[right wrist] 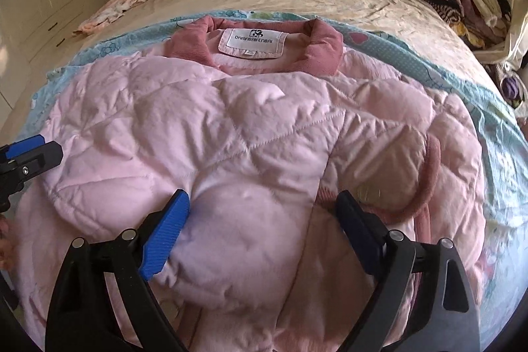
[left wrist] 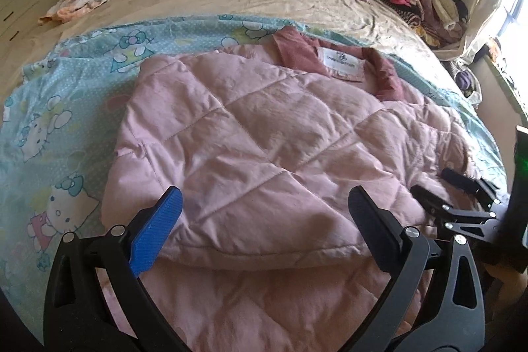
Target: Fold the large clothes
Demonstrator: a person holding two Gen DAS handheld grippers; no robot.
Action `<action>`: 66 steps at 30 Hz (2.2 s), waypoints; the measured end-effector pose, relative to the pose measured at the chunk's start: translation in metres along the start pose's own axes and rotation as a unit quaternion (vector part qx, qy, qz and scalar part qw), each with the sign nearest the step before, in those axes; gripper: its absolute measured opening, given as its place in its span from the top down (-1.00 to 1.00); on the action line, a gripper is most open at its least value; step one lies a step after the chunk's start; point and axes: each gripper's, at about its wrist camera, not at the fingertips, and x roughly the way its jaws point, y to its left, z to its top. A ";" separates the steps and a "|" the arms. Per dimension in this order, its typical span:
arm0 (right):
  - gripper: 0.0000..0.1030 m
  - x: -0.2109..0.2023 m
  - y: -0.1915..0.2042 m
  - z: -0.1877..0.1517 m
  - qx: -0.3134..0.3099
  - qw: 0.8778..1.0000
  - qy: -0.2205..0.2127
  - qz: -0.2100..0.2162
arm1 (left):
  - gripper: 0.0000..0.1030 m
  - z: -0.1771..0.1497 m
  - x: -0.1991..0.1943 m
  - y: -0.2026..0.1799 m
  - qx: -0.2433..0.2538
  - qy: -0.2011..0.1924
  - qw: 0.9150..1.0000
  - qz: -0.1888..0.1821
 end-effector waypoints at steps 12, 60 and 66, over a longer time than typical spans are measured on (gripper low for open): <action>-0.88 -0.051 -0.005 -0.009 0.029 0.999 -0.036 0.012 | -0.83 -0.004 -0.037 -0.005 -0.007 -0.026 1.000 -0.003; -0.92 -0.263 -0.001 -0.044 0.042 0.976 -0.206 0.047 | -0.83 -0.032 -0.176 -0.046 0.020 -0.132 0.991 -0.029; -0.92 -0.269 -0.001 -0.055 0.040 0.976 -0.209 0.044 | -0.83 -0.042 -0.185 -0.042 0.015 -0.137 0.990 -0.027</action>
